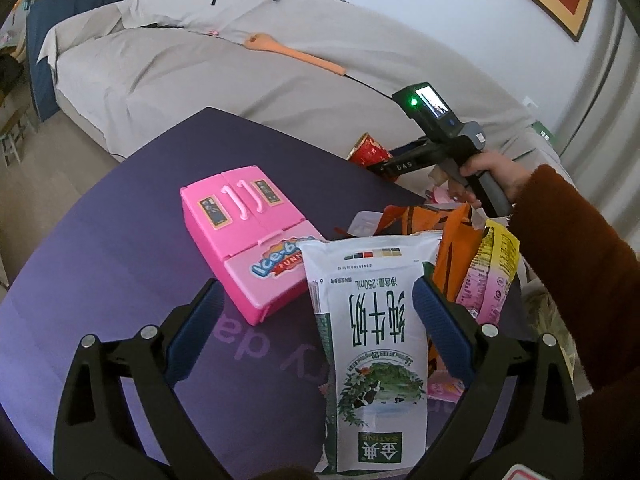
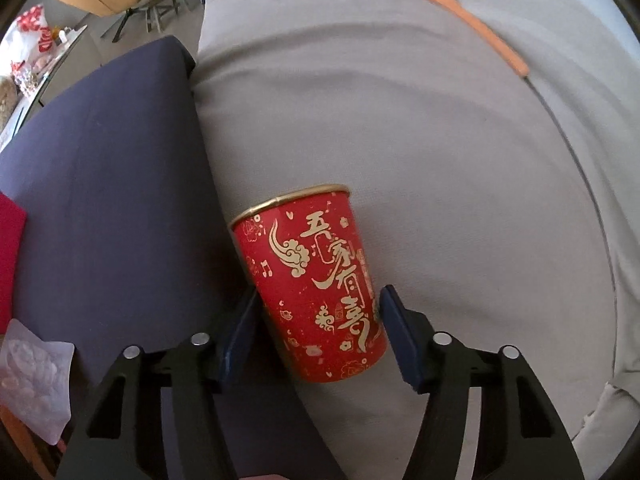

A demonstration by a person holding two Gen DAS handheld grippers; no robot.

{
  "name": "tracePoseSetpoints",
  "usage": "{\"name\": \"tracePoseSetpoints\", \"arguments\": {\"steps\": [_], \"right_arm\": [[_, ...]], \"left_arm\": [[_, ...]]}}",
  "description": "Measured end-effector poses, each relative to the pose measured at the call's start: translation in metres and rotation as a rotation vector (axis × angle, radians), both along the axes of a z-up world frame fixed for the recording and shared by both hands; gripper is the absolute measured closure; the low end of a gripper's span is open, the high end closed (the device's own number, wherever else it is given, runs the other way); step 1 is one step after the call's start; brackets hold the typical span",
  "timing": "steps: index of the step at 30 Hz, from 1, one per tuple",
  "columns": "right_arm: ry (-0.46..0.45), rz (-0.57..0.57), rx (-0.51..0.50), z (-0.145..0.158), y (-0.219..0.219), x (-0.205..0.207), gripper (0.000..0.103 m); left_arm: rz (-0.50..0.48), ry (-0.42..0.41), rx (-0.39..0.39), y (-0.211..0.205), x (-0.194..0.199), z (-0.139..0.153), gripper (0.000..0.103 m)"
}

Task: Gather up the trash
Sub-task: 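Grasp the red paper cup on the sofa with the right gripper, then carry the red cup toward the bin with the right gripper while the left grasps the white-green milk pouch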

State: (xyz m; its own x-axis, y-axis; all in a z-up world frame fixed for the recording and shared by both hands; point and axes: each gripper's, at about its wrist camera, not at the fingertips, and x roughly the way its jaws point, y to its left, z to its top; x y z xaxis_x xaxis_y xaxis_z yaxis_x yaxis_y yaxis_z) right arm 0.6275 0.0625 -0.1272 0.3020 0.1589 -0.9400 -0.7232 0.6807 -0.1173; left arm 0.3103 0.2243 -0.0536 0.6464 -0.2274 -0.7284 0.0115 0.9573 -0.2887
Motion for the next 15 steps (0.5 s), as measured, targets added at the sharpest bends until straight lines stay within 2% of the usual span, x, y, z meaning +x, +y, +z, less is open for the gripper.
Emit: {"name": "tracePoseSetpoints", "arguments": {"steps": [7,11,15], "right_arm": [[-0.119,-0.097,0.104,0.049,-0.029,-0.023,0.049],[-0.195,-0.222,0.107,0.082,-0.051,-0.045,0.049],[-0.282,-0.362,0.149,0.122,-0.080,-0.093,0.049]], "left_arm": [[-0.020,-0.003,-0.013,-0.007,-0.007,0.004,0.013],[-0.031,0.000,-0.019,-0.013,-0.017,0.003,0.013],[-0.009,0.011,0.000,-0.014,-0.023,-0.003,0.013]]}}
